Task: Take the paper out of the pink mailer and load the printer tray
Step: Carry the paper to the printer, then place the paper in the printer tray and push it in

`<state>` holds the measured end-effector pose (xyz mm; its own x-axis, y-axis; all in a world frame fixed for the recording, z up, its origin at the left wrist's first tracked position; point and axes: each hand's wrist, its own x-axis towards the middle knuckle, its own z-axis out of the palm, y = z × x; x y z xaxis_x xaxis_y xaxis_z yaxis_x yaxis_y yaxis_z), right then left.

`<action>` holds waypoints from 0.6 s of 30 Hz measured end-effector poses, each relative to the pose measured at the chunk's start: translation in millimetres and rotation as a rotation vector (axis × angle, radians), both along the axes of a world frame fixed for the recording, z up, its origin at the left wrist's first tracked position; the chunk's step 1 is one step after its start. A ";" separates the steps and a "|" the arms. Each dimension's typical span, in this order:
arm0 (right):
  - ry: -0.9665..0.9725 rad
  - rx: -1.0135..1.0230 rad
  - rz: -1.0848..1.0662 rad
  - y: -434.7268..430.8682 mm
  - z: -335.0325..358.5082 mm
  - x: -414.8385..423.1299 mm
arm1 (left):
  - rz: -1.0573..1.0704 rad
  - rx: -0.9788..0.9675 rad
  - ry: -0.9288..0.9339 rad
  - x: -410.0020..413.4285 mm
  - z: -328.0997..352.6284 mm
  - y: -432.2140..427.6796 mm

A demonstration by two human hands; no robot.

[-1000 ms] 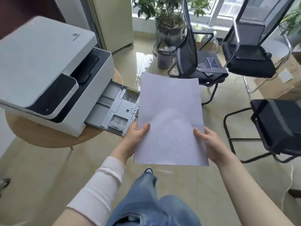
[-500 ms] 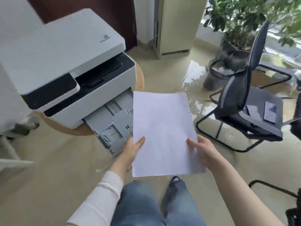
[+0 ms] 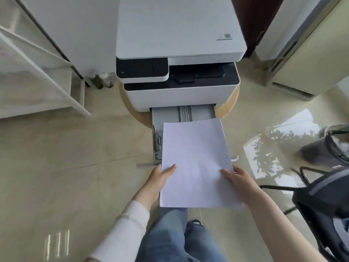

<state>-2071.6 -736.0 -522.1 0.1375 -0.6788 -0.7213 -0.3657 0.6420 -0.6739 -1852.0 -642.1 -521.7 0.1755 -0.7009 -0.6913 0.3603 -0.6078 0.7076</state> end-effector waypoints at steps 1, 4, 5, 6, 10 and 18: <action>0.001 0.007 0.005 -5.4 -1.6 5.6 | 0.010 -0.002 0.004 4.5 -2.8 -1.0; -0.005 0.033 0.017 -24.1 -11.7 17.0 | 0.039 0.000 -0.006 14.3 -6.8 -9.8; 0.006 0.041 0.025 -30.1 -16.4 19.8 | 0.051 0.007 -0.005 16.5 -8.8 -14.4; 0.017 0.048 0.031 -36.0 -22.7 21.7 | 0.060 0.022 -0.007 18.5 -9.7 -19.5; 0.039 0.083 0.074 -61.0 -43.5 30.3 | 0.092 0.093 -0.055 27.5 -25.4 -43.9; 0.036 0.054 0.140 -118.6 -69.7 60.4 | 0.144 0.181 -0.207 39.5 -66.3 -89.6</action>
<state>-2011.3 -854.7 -591.8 0.2009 -0.6153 -0.7622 -0.4774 0.6179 -0.6247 -1812.5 -731.7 -588.0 0.4141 -0.5270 -0.7421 0.3118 -0.6839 0.6596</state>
